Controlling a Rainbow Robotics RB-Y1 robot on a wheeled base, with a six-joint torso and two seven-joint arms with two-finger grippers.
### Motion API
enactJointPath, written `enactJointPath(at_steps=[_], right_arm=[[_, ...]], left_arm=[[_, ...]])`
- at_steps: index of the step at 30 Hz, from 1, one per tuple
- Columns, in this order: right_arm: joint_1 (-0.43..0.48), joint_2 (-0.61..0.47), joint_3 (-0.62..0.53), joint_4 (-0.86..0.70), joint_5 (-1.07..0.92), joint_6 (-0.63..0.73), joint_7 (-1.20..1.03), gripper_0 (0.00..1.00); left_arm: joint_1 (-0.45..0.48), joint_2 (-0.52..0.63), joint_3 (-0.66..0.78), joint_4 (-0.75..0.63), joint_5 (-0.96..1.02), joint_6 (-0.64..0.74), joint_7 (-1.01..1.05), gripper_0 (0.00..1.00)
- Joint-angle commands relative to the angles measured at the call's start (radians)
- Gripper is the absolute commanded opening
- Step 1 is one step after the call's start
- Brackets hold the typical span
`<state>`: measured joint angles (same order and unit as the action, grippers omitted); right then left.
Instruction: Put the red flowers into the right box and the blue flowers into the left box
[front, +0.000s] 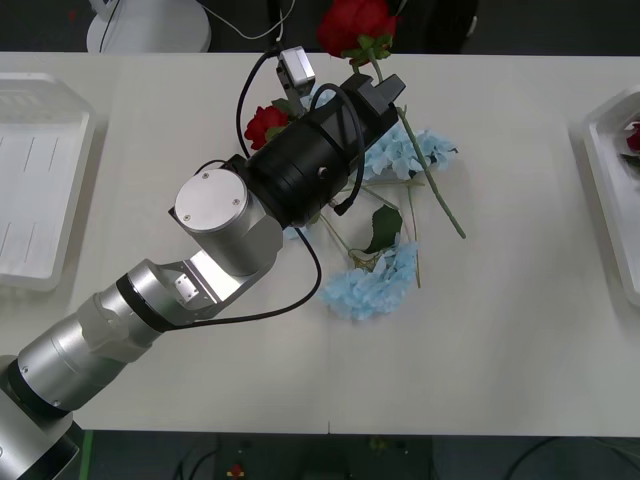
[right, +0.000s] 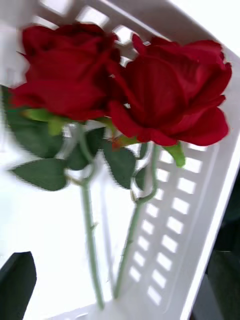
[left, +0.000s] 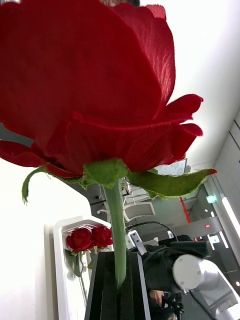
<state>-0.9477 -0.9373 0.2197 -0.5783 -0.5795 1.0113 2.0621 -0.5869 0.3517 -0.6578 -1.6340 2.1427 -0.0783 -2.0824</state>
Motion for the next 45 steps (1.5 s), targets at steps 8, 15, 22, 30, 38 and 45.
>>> enactJointPath(at_steps=[8,15,22,30,38,45], right_arm=[[0.184,-0.132,-0.069,-0.417,-0.553,0.325,0.059,1.0],[0.42,-0.13,-0.108,-0.692,-0.964,0.34,0.033,1.0],[0.472,-0.115,-0.109,-0.752,-1.267,0.38,0.012,1.0],[0.458,-0.089,-0.109,-0.845,-1.393,0.386,0.003,1.0],[0.458,-0.015,-0.076,-0.937,-1.392,0.408,-0.008,1.0],[0.458,0.092,-0.053,-0.971,-1.315,0.379,-0.019,1.0]], left_arm=[[-0.047,-0.019,-0.011,-0.029,0.009,-0.009,0.013,0.0],[-0.047,-0.019,-0.013,-0.029,0.009,-0.015,0.015,0.0],[-0.047,-0.017,-0.009,-0.029,0.008,-0.02,0.015,0.0],[-0.047,-0.017,-0.009,-0.029,0.008,-0.02,0.013,0.0],[-0.047,-0.016,-0.008,-0.029,0.008,-0.026,0.013,0.0],[-0.047,-0.016,-0.008,-0.029,0.011,-0.026,0.015,0.0]])
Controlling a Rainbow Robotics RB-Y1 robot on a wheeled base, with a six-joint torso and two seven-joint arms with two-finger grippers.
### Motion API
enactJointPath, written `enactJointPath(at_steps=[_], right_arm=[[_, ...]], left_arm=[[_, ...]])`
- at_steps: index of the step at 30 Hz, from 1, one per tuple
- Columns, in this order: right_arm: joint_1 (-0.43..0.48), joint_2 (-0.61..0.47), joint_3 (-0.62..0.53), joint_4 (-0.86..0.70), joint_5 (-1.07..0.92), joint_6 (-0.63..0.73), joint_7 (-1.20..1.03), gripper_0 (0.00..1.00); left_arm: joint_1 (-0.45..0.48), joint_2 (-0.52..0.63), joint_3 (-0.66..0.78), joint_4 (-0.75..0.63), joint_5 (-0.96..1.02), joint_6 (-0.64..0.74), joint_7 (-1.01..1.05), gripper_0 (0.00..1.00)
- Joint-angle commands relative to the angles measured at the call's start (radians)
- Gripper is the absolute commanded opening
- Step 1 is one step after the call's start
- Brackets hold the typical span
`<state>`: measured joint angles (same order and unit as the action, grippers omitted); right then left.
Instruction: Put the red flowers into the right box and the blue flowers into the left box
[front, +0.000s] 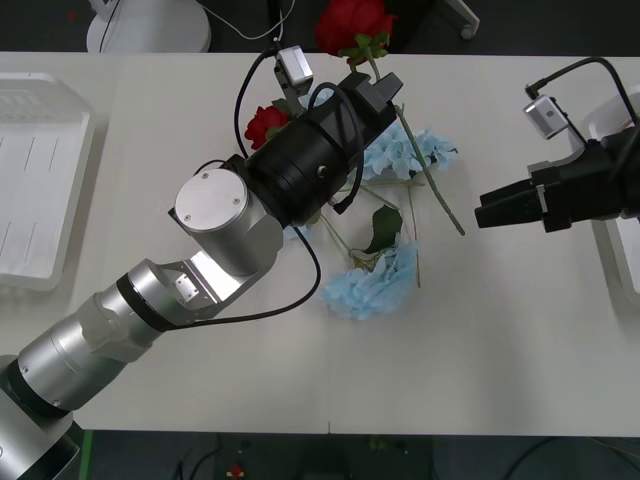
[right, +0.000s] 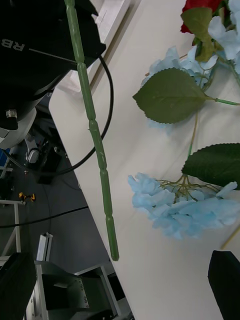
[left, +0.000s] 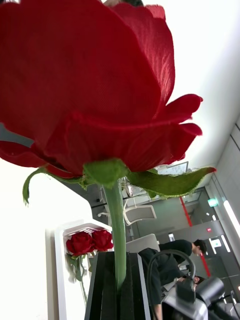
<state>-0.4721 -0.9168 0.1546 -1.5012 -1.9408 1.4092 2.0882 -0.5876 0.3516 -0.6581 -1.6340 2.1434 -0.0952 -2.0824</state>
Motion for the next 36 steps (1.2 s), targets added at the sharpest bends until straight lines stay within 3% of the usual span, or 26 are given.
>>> enactJointPath(at_steps=[1,12,13,15,21,35,36], right_arm=[[-0.017,0.085,0.013,-0.048,0.057,-0.026,-0.048,1.0],[-0.03,0.193,0.023,-0.057,0.109,-0.082,-0.094,1.0],[-0.033,0.193,0.026,-0.057,0.109,-0.084,-0.099,0.96],[-0.037,0.194,0.034,-0.057,0.109,-0.09,-0.106,0.76],[-0.04,0.197,0.059,-0.057,0.109,-0.124,-0.134,0.02],[-0.06,0.208,0.059,-0.057,0.109,-0.147,-0.188,0.0],[-0.062,0.208,0.059,-0.057,0.109,-0.15,-0.191,0.0]], left_arm=[[-0.046,-0.016,-0.008,-0.027,0.009,-0.008,0.015,0.0],[-0.046,-0.014,-0.005,-0.029,0.007,-0.009,0.013,0.0],[-0.046,-0.014,-0.005,-0.029,0.007,-0.009,0.013,0.0],[-0.046,-0.016,-0.002,-0.029,0.006,-0.009,0.013,0.0],[-0.046,-0.016,0.0,-0.027,0.006,-0.008,0.013,0.0],[-0.046,-0.011,0.0,-0.029,0.006,-0.009,0.013,0.0],[-0.046,-0.009,-0.002,-0.027,0.007,-0.009,0.013,0.11]])
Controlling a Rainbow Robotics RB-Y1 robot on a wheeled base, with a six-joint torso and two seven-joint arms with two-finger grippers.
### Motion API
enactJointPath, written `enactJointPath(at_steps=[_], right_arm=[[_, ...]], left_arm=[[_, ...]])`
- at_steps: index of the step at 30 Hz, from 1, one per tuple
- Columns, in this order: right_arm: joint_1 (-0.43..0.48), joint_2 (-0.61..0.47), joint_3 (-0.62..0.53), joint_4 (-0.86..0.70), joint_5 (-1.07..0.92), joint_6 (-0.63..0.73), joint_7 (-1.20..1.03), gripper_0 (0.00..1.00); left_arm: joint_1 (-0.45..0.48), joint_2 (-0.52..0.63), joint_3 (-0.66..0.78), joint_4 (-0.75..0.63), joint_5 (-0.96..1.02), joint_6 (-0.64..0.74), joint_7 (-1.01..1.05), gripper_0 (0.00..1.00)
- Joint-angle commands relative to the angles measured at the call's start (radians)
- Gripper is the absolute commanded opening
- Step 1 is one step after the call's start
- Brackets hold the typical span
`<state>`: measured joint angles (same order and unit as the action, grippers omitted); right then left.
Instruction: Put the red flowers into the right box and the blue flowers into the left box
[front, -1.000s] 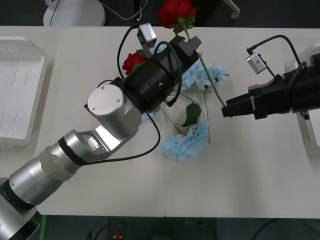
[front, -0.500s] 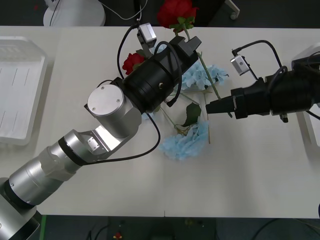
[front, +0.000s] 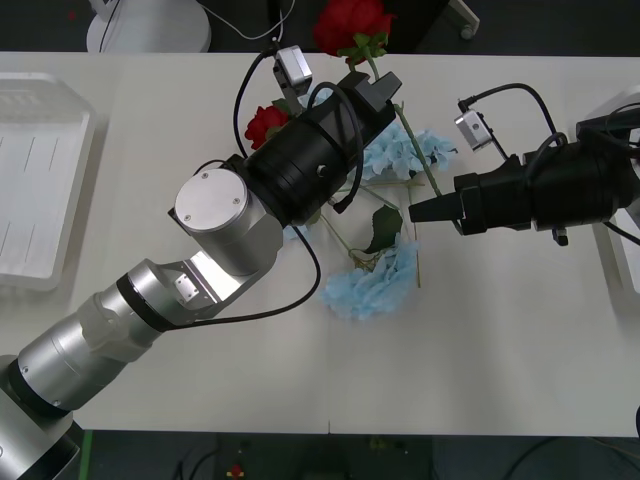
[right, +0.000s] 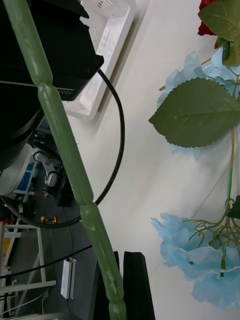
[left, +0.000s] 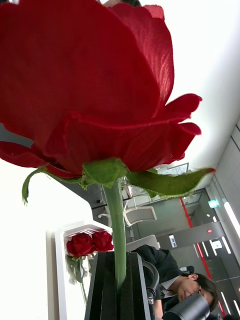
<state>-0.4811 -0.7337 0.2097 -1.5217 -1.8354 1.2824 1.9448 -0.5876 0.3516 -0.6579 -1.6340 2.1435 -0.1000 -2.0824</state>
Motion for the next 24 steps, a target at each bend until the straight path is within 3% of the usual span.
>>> enactJointPath(at_steps=[1,2,3,6,8,19,24], right_arm=[[-0.053,0.025,0.003,-0.037,0.005,-0.023,-0.049,0.0],[-0.054,0.025,0.005,-0.037,0.008,-0.025,-0.052,0.0],[-0.056,0.025,0.003,-0.037,0.008,-0.025,-0.055,0.0],[-0.057,0.025,0.003,-0.037,0.008,-0.025,-0.061,0.0],[-0.059,0.025,0.003,-0.037,0.008,-0.025,-0.064,0.0],[-0.062,0.003,0.003,-0.037,0.019,-0.029,-0.087,0.0],[-0.063,-0.041,-0.009,-0.037,0.07,-0.031,-0.11,0.0]], left_arm=[[-0.046,-0.009,-0.002,-0.027,0.01,-0.004,0.015,0.28],[-0.046,-0.006,0.0,-0.027,0.01,-0.004,0.013,0.56],[-0.046,-0.005,0.0,-0.029,0.009,-0.004,0.013,0.71],[-0.046,-0.002,0.0,-0.029,0.009,-0.004,0.013,0.84],[-0.046,-0.002,0.001,-0.027,0.01,-0.003,0.015,0.99],[-0.046,0.018,0.008,-0.037,-0.004,-0.004,0.009,1.0],[-0.041,0.106,0.009,-0.056,0.001,0.046,0.009,1.0]])
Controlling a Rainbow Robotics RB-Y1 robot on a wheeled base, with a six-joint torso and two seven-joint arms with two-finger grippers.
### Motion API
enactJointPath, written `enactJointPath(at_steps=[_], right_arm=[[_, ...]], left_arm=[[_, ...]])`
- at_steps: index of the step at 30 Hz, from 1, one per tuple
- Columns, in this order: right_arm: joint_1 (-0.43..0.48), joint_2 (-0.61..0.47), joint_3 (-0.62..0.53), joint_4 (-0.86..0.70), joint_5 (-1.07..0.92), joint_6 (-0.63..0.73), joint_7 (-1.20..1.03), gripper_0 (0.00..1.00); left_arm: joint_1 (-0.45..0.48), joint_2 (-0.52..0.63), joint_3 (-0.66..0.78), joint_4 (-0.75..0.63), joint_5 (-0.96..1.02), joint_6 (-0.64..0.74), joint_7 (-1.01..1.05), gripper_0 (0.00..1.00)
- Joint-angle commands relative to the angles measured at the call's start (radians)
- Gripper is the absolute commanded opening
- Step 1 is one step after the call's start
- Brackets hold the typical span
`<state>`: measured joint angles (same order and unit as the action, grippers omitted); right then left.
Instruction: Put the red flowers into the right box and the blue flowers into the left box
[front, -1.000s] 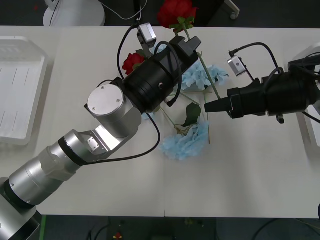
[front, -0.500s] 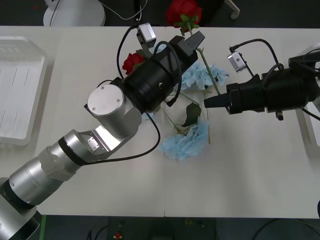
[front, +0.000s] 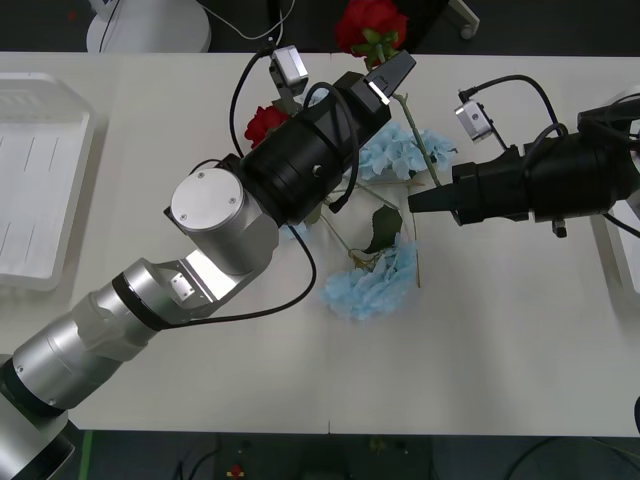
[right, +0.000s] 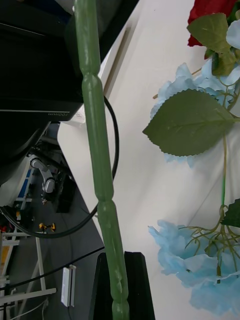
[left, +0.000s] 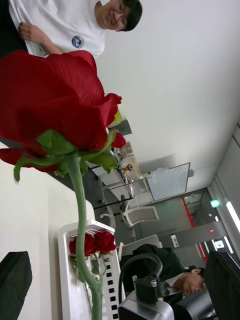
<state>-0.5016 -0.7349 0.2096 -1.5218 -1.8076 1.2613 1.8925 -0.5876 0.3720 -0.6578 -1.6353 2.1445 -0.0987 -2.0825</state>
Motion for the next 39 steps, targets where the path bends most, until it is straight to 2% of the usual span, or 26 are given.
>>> enactJointPath(at_steps=[1,4,10,14,21,24,29,34,39], right_arm=[[-0.041,-0.058,-0.016,-0.037,0.07,-0.01,-0.076,0.0],[-0.041,-0.101,-0.044,-0.037,0.151,-0.003,-0.116,0.0],[-0.037,-0.239,-0.11,-0.032,0.337,0.0,-0.136,0.0],[-0.032,-0.32,-0.177,0.031,0.418,0.043,-0.138,0.0],[-0.032,-0.439,-0.223,0.206,0.557,0.035,-0.119,0.0],[-0.032,-0.468,-0.23,0.284,0.643,0.012,-0.108,0.0],[-0.032,-0.48,-0.273,0.414,0.766,-0.02,-0.087,0.0],[-0.032,-0.477,-0.277,0.503,0.91,-0.088,-0.075,0.0],[-0.032,-0.439,-0.269,0.568,1.019,-0.138,-0.07,0.0]], left_arm=[[-0.038,0.117,0.01,-0.058,0.003,0.077,0.012,1.0],[-0.008,0.194,0.043,-0.069,0.018,0.16,0.018,1.0],[0.075,0.32,0.205,-0.018,0.094,0.462,0.027,1.0],[0.077,0.347,0.297,0.13,0.078,0.702,0.03,1.0],[0.077,0.343,0.44,0.33,0.054,0.873,0.056,1.0],[0.068,0.343,0.5,0.387,-0.074,0.921,0.061,1.0],[-0.02,0.341,0.523,0.456,-0.429,0.996,0.11,1.0],[-0.046,0.314,0.524,0.457,-0.649,1.002,0.334,1.0],[-0.095,0.268,0.523,0.456,-0.956,1.057,0.341,1.0]])
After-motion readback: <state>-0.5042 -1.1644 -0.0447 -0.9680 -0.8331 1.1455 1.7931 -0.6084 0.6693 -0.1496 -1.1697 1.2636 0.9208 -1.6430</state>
